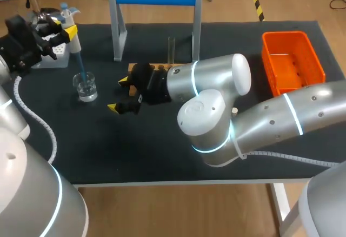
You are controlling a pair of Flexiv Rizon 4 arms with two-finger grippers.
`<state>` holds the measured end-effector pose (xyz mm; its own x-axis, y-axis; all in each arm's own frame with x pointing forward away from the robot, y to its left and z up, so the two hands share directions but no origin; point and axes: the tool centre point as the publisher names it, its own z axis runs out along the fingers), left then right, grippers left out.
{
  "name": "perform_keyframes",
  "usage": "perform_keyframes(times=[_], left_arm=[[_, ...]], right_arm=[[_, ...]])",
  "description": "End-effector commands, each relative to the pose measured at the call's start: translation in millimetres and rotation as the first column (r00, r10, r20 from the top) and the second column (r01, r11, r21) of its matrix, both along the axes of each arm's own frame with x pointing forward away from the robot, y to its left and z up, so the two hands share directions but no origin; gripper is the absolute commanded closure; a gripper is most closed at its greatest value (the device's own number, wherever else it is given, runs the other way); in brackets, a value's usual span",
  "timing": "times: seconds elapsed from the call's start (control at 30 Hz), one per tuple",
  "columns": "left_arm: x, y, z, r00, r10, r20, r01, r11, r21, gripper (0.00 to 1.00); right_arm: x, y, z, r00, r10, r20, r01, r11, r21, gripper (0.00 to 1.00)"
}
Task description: Invert the test tube, pick up the pipette, mount the tip to pipette, aspirate from beaker and dispense into the tube, eject the tip, return the pipette, and cap with the stopper.
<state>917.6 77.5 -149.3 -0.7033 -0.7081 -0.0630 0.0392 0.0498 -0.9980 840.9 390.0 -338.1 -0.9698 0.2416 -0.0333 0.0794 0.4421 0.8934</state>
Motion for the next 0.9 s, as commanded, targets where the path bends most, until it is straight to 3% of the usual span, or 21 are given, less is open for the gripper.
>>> perform_keyframes(times=[0.03,0.9], left_arm=[[2.9,-3.2,-5.3,1.0,0.006,0.002,-0.006,1.0,-0.005,1.0],[5.1,-1.2,-28.8,1.0,0.02,-0.009,-0.02,1.0,-0.012,1.0]], right_arm=[[0.2,0.3,-1.1,1.0,0.001,0.0,-0.001,1.0,0.003,0.0],[0.2,0.3,-1.1,1.0,0.001,0.0,-0.001,1.0,0.003,0.0]])
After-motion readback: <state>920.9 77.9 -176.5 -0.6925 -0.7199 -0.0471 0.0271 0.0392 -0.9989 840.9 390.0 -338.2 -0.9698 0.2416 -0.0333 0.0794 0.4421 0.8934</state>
